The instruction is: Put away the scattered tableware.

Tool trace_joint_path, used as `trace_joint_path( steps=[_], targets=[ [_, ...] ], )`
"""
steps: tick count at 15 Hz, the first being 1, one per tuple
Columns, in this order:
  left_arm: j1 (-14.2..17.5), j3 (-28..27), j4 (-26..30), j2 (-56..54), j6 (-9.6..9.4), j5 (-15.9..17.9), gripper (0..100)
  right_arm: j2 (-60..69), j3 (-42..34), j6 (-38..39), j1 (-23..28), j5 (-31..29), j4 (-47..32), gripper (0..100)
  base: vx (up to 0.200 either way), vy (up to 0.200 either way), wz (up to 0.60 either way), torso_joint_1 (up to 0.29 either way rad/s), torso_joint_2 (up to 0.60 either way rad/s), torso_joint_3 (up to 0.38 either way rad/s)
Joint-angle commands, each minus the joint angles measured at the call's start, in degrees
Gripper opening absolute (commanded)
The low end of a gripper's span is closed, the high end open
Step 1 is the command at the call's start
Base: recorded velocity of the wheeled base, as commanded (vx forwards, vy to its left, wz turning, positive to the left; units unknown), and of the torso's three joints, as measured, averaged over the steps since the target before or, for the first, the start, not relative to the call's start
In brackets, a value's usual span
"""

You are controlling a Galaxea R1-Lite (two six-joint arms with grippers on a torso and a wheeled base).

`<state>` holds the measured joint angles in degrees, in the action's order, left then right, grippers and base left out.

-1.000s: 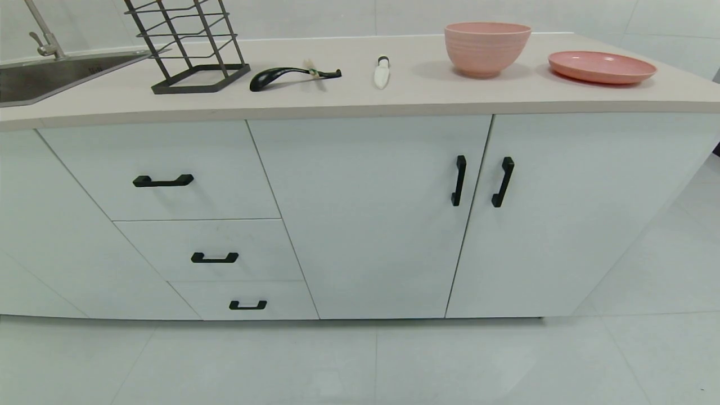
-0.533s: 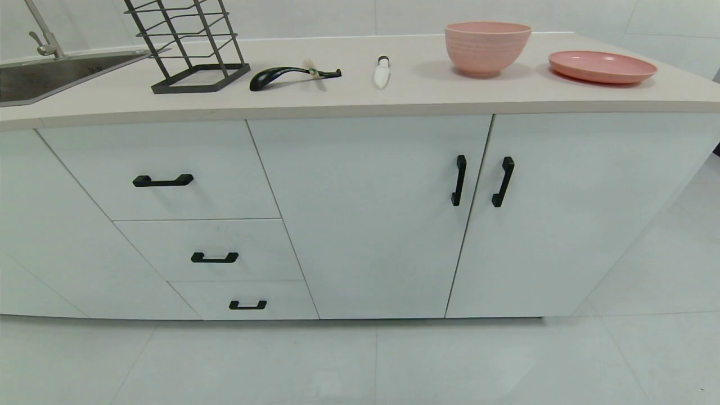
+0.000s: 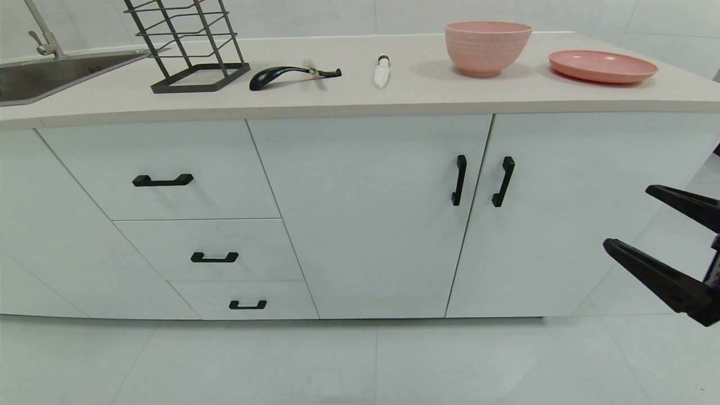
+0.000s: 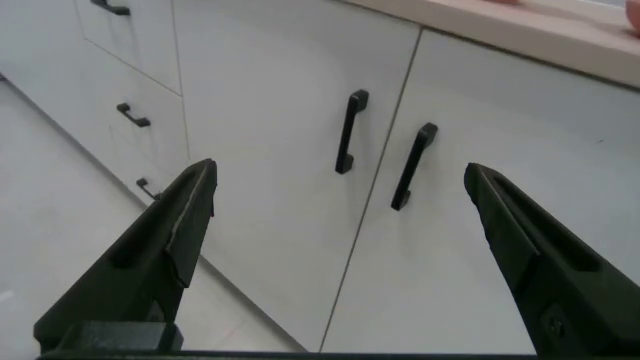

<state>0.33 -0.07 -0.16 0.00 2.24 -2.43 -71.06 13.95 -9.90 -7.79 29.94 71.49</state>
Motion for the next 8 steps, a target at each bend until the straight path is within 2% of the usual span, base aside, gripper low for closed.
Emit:
trace_joint_path(
  steps=[1, 4, 7, 8],
  targets=[
    [0.0, 0.1, 0.0, 0.0, 0.13, 0.0, 100, -14.6, 0.3, 0.3, 1.3, 0.6, 7.5, 100, 0.0, 0.0, 0.0, 0.0, 0.0, 0.0],
    [0.0, 0.1, 0.0, 0.0, 0.04, 0.0, 100, -18.1, 6.3, 1.1, 1.1, 0.6, 8.1, 100, 0.0, 0.0, 0.0, 0.0, 0.0, 0.0],
    [0.0, 0.1, 0.0, 0.0, 0.31, 0.0, 100, -21.9, 6.2, 1.3, 1.2, 0.6, 8.3, 100, 0.0, 0.0, 0.0, 0.0, 0.0, 0.0],
    [0.0, 0.1, 0.1, 0.0, -0.13, 0.0, 100, -23.2, 6.3, 1.3, 1.2, 0.6, 8.4, 100, 0.0, 0.0, 0.0, 0.0, 0.0, 0.0]
  ],
)
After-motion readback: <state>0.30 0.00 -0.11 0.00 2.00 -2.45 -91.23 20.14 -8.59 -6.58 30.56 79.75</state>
